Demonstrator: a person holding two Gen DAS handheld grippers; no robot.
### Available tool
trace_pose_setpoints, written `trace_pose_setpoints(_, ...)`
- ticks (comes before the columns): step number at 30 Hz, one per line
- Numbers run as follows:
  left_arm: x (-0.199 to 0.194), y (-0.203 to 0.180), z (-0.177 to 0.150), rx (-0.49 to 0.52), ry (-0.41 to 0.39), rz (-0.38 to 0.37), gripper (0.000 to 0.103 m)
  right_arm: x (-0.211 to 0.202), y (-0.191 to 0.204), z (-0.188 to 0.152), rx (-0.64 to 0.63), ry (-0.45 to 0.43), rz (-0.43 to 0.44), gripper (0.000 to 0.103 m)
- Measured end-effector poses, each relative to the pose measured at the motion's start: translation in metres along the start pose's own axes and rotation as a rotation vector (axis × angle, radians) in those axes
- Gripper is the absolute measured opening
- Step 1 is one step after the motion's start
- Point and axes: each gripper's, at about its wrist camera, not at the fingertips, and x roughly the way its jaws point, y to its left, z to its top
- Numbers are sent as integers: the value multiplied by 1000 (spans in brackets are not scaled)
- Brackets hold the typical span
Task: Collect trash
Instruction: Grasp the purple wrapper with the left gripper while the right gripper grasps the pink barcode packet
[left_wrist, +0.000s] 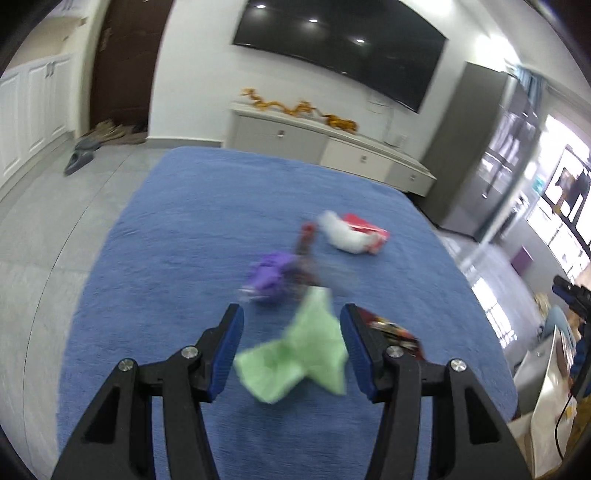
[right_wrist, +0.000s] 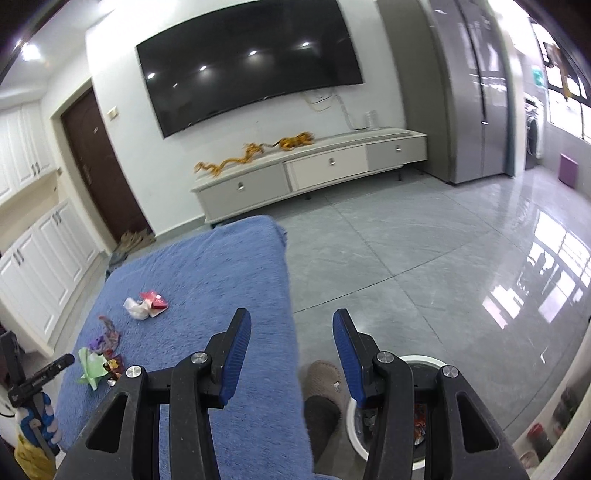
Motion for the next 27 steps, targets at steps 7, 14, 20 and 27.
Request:
trace_pose_setpoints(7, 26, 31, 19, -43, 73, -41, 52, 52, 60, 7, -114, 80, 74, 44)
trace_pose_setpoints(14, 62, 32, 45, -58, 152, -125, 52, 104, 107, 11, -204, 157, 138, 44)
trace_pose_setpoints(20, 89, 23, 36, -5, 225, -144, 40, 148, 147, 17, -291, 210, 201, 44)
trace_pose_setpoints(27, 96, 34, 34, -6, 163, -112, 27, 201, 198, 20, -371, 271, 294, 44)
